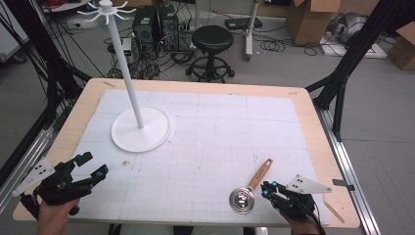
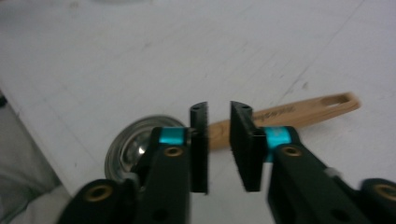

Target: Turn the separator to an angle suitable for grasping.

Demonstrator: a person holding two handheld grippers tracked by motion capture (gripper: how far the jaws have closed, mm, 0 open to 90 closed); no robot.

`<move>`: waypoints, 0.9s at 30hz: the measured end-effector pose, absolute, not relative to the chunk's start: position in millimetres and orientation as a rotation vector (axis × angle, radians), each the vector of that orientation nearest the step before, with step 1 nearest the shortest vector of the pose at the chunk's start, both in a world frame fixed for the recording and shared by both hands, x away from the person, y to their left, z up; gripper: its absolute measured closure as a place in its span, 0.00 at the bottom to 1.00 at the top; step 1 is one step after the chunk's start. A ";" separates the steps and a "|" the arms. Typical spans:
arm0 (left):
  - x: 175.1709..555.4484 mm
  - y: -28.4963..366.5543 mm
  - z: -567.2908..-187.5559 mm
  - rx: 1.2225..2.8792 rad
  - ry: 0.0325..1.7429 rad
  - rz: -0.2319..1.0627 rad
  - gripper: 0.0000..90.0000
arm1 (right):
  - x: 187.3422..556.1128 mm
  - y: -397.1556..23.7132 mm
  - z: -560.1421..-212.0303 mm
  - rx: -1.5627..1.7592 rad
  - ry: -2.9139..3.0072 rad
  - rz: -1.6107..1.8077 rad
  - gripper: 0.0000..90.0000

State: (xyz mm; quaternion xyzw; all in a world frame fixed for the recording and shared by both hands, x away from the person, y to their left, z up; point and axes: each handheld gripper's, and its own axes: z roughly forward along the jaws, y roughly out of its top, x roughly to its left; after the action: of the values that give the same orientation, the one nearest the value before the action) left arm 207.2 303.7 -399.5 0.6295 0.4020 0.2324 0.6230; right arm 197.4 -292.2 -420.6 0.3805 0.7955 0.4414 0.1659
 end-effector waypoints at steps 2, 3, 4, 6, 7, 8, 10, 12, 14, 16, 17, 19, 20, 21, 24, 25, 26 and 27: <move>207.3 303.2 -399.8 1.450 0.924 0.530 0.22 | 202.1 -284.9 -429.8 1.072 2.363 1.165 1.00; 207.2 302.9 -399.9 1.452 0.923 0.530 0.22 | 202.1 -284.9 -429.8 1.072 2.363 1.165 1.00; 207.2 302.8 -399.9 1.453 0.922 0.530 0.22 | 203.2 -281.2 -432.2 1.068 2.396 1.130 1.00; 207.0 302.9 -399.8 1.451 0.924 0.530 0.22 | 206.8 -272.5 -437.4 1.030 2.464 1.052 1.00; 207.0 303.1 -399.9 1.449 0.926 0.530 0.22 | 206.8 -272.5 -437.4 1.030 2.464 1.052 1.00; 207.0 303.5 -399.9 1.448 0.926 0.530 0.22 | 207.7 -270.5 -438.3 1.020 2.479 1.041 1.00; 207.5 304.0 -400.2 1.447 0.929 0.529 0.22 | 210.2 -267.5 -440.2 1.015 2.489 1.034 1.00; 207.7 304.1 -400.4 1.448 0.930 0.528 0.22 | 212.0 -267.1 -441.0 1.022 2.487 1.043 1.00; 207.5 304.1 -400.3 1.448 0.930 0.528 0.23 | 213.4 -266.4 -441.0 1.029 2.485 1.042 1.00; 207.4 304.3 -400.3 1.448 0.931 0.528 0.22 | 215.4 -266.0 -441.0 1.031 2.481 1.041 0.99; 207.4 304.3 -400.3 1.448 0.931 0.528 0.23 | 215.4 -266.0 -441.0 1.031 2.481 1.041 0.99; 207.3 304.3 -400.3 1.445 0.934 0.528 0.23 | 217.6 -264.8 -441.3 1.039 2.478 1.050 0.99; 207.4 304.3 -400.3 1.444 0.934 0.528 0.23 | 219.6 -262.8 -441.4 1.032 2.475 1.045 0.99; 207.5 304.6 -400.3 1.446 0.934 0.528 0.23 | 219.6 -262.8 -441.4 1.032 2.475 1.045 0.99; 207.5 304.9 -400.4 1.444 0.935 0.526 0.23 | 224.5 -256.8 -441.6 1.014 2.479 1.044 1.00; 207.4 305.1 -400.4 1.443 0.936 0.526 0.23 | 224.5 -256.8 -441.6 1.014 2.479 1.044 1.00; 207.4 305.1 -400.4 1.440 0.937 0.525 0.23 | 225.9 -255.7 -441.6 1.009 2.479 1.045 0.99; 207.4 305.5 -400.4 1.441 0.936 0.526 0.23 | 227.1 -254.4 -441.7 1.009 2.480 1.046 1.00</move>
State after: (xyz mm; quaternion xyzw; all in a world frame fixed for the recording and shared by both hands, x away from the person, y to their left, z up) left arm 207.4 305.5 -400.4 0.6274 0.4076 0.2292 0.6226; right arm 227.1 -254.4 -441.7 0.3478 0.8551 0.3608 0.1331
